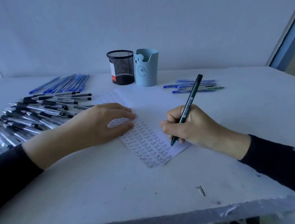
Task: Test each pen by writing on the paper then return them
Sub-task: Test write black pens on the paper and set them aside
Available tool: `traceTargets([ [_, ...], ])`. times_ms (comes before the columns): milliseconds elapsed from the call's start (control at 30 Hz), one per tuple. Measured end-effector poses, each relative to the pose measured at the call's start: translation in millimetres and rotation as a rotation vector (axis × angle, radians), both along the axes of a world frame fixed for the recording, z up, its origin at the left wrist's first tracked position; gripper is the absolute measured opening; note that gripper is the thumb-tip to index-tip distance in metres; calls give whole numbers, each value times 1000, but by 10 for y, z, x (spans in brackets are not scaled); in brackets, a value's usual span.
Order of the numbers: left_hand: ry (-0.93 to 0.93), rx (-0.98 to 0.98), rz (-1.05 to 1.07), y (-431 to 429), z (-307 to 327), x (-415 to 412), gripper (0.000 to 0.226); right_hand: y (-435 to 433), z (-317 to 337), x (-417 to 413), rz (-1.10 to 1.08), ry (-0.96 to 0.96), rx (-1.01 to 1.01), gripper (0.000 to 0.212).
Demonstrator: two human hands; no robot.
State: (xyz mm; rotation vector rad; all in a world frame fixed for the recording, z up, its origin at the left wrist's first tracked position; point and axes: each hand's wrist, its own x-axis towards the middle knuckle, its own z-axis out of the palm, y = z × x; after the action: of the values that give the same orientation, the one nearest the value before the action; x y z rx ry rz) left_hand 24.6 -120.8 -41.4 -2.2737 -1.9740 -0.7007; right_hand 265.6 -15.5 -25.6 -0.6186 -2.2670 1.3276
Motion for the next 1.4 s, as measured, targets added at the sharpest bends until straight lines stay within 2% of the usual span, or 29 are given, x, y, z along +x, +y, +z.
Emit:
traceTargets([
  [267, -23, -11, -15, -6, 10, 0, 49, -70, 14, 3, 23, 0, 4, 42],
  [867, -16, -3, -17, -5, 17, 11, 49, -89, 45, -4, 36, -42, -17, 42],
  [1000, -19, -5, -16, -1, 13, 2, 48, -99, 54, 1, 43, -62, -39, 35],
  [1400, -11, -13, -17, -1, 7, -15, 48, -81, 48, 3, 39, -45, -21, 43],
])
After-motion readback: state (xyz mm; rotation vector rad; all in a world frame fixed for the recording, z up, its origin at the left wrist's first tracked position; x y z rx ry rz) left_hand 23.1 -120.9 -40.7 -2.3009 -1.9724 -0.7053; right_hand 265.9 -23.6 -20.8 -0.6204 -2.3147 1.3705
